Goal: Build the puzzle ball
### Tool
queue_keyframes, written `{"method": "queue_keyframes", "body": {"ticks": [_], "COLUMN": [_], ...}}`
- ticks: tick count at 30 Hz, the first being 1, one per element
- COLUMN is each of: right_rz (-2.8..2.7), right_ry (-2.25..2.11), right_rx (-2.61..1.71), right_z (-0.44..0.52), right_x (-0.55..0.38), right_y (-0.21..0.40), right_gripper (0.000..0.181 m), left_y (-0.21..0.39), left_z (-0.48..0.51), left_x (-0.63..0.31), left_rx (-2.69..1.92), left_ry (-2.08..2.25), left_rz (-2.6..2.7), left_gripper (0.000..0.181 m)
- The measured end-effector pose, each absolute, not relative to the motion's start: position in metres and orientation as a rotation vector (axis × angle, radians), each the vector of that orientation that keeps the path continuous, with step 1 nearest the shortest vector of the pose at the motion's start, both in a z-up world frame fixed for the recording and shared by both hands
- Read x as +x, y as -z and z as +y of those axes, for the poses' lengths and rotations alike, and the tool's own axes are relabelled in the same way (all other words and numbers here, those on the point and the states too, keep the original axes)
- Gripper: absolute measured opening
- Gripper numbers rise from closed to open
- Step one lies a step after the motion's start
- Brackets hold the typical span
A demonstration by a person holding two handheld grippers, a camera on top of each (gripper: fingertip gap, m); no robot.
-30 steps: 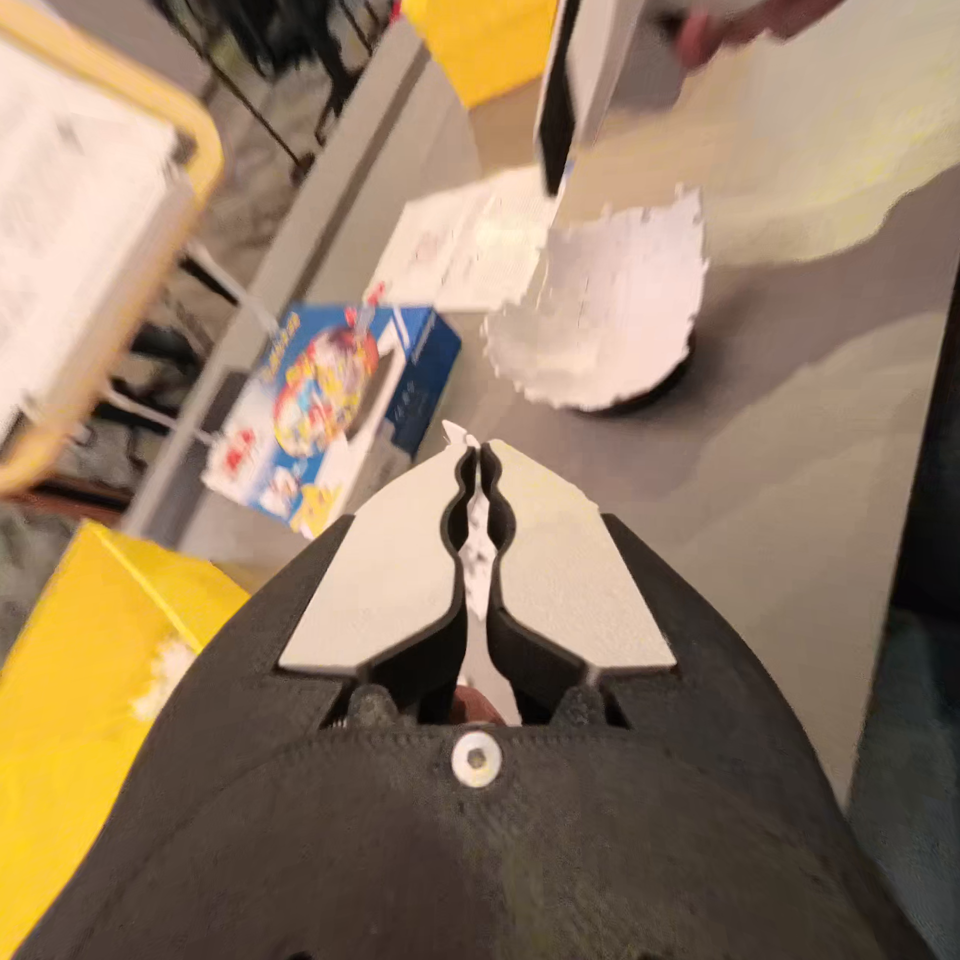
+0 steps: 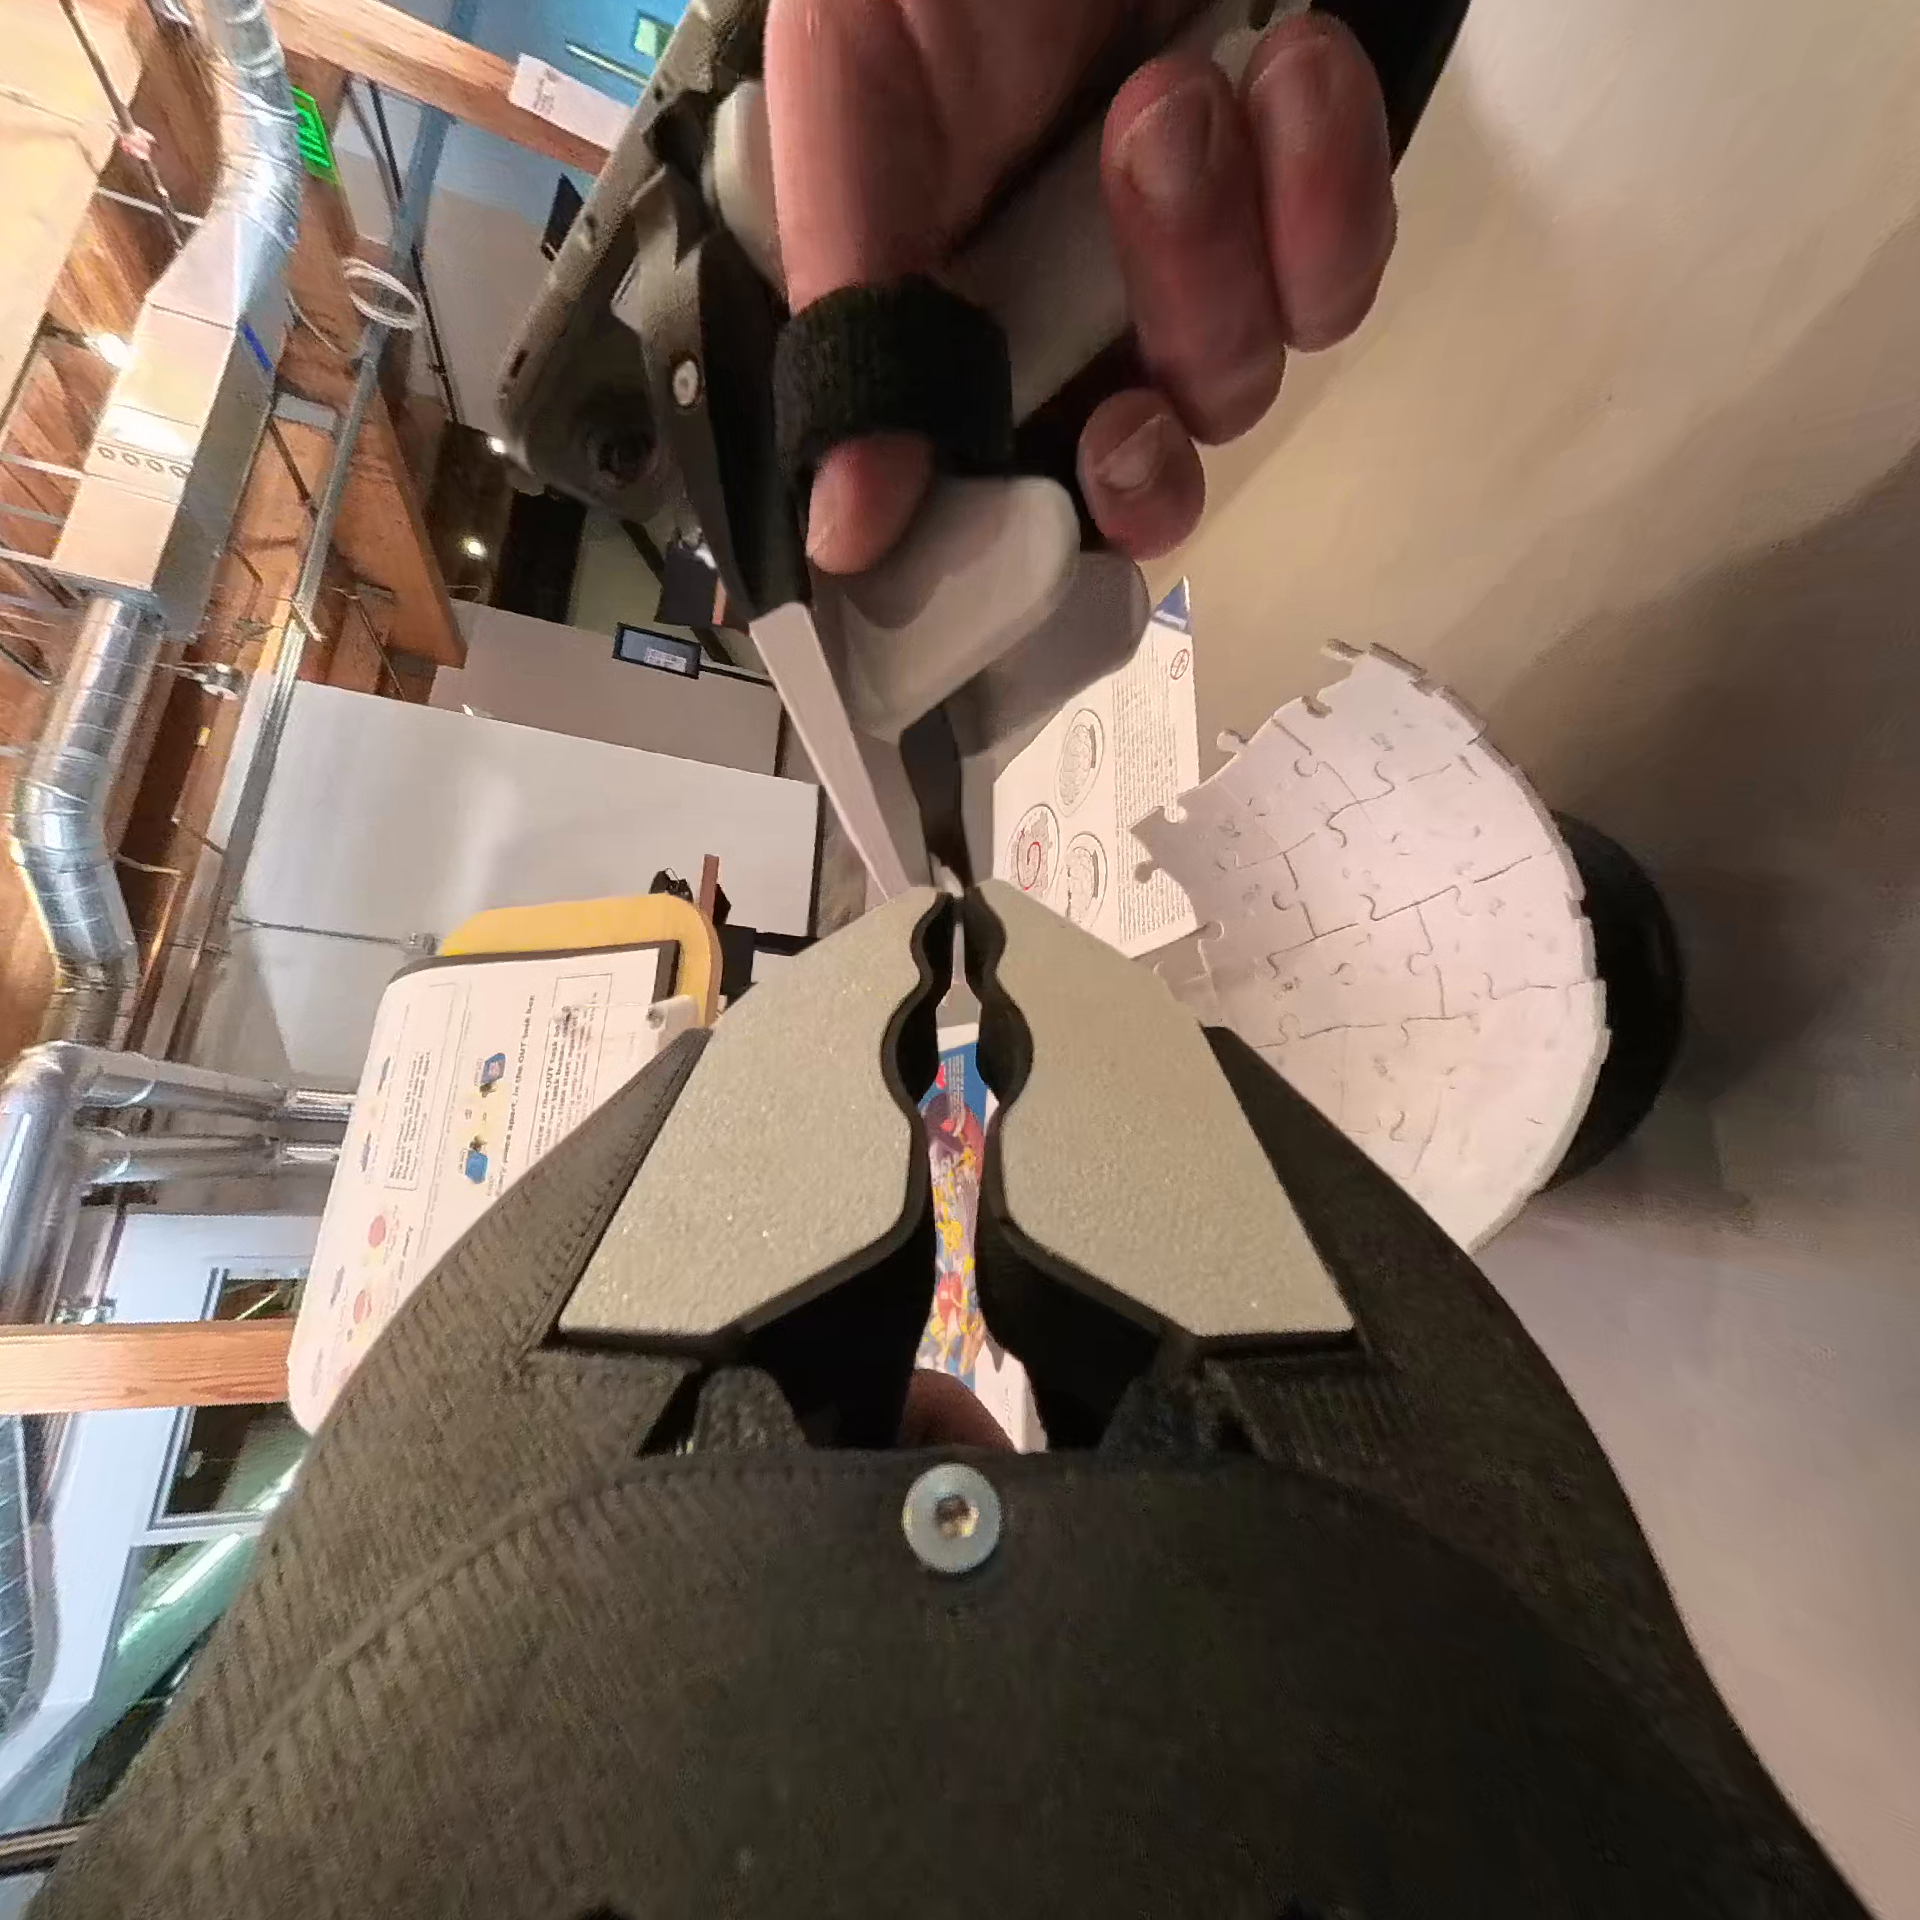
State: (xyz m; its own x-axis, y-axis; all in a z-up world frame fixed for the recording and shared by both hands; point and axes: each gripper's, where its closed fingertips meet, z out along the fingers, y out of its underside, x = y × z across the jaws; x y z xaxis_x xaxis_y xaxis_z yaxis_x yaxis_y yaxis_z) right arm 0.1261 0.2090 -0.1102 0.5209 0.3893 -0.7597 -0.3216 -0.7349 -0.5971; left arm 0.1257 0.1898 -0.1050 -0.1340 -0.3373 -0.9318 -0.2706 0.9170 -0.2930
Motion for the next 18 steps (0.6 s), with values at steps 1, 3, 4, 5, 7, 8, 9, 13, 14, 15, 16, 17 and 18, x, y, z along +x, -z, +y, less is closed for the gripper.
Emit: {"method": "queue_keyframes", "body": {"ticks": [1, 3, 4, 5, 7, 8, 9, 13, 14, 15, 16, 17, 18], "right_rz": [-0.057, -0.059, -0.071, -0.081, -0.107, -0.148, -0.192, -0.372, -0.405, -0.458, -0.502, -0.540, -0.596], "right_ry": [-1.265, -1.263, -1.252, -1.246, -1.184, -1.131, -1.065, -0.863, -0.860, -0.855, -0.852, -0.848, -0.835], "right_rx": [-2.036, -2.029, -2.028, -2.015, -2.014, -2.023, -2.046, -2.171, -2.181, -2.187, -2.191, -2.205, -2.222], "right_z": [0.209, 0.209, 0.209, 0.210, 0.213, 0.214, 0.215, 0.222, 0.224, 0.224, 0.226, 0.227, 0.228], "right_x": [0.125, 0.127, 0.128, 0.129, 0.140, 0.147, 0.154, 0.177, 0.178, 0.177, 0.175, 0.174, 0.173], "right_y": [0.110, 0.109, 0.109, 0.106, 0.103, 0.103, 0.106, 0.131, 0.134, 0.136, 0.137, 0.140, 0.142], "right_gripper": [0.006, 0.003, 0.003, 0.001, 0.001, 0.001, 0.001, 0.001, 0.001, 0.000, 0.000, 0.000, 0.000], "left_y": [0.107, 0.109, 0.110, 0.111, 0.112, 0.112, 0.111, 0.119, 0.126, 0.132, 0.139, 0.144, 0.148], "left_z": [0.189, 0.190, 0.191, 0.191, 0.194, 0.197, 0.203, 0.237, 0.242, 0.246, 0.251, 0.253, 0.254], "left_x": [0.127, 0.128, 0.129, 0.130, 0.131, 0.131, 0.130, 0.132, 0.132, 0.133, 0.134, 0.136, 0.137], "left_rx": [-0.466, -0.477, -0.488, -0.509, -0.581, -0.643, -0.734, -1.082, -1.160, -1.221, -1.269, -1.309, -1.342], "left_ry": [0.063, 0.062, 0.069, 0.083, 0.131, 0.191, 0.265, 0.428, 0.469, 0.501, 0.522, 0.542, 0.564], "left_rz": [1.732, 1.728, 1.734, 1.735, 1.744, 1.755, 1.760, 1.838, 1.880, 1.917, 1.952, 1.984, 2.016], "left_gripper": [0.002, 0.002, 0.002, 0.003, 0.024, 0.037, 0.047, 0.059, 0.059, 0.057, 0.055, 0.054, 0.052]}}
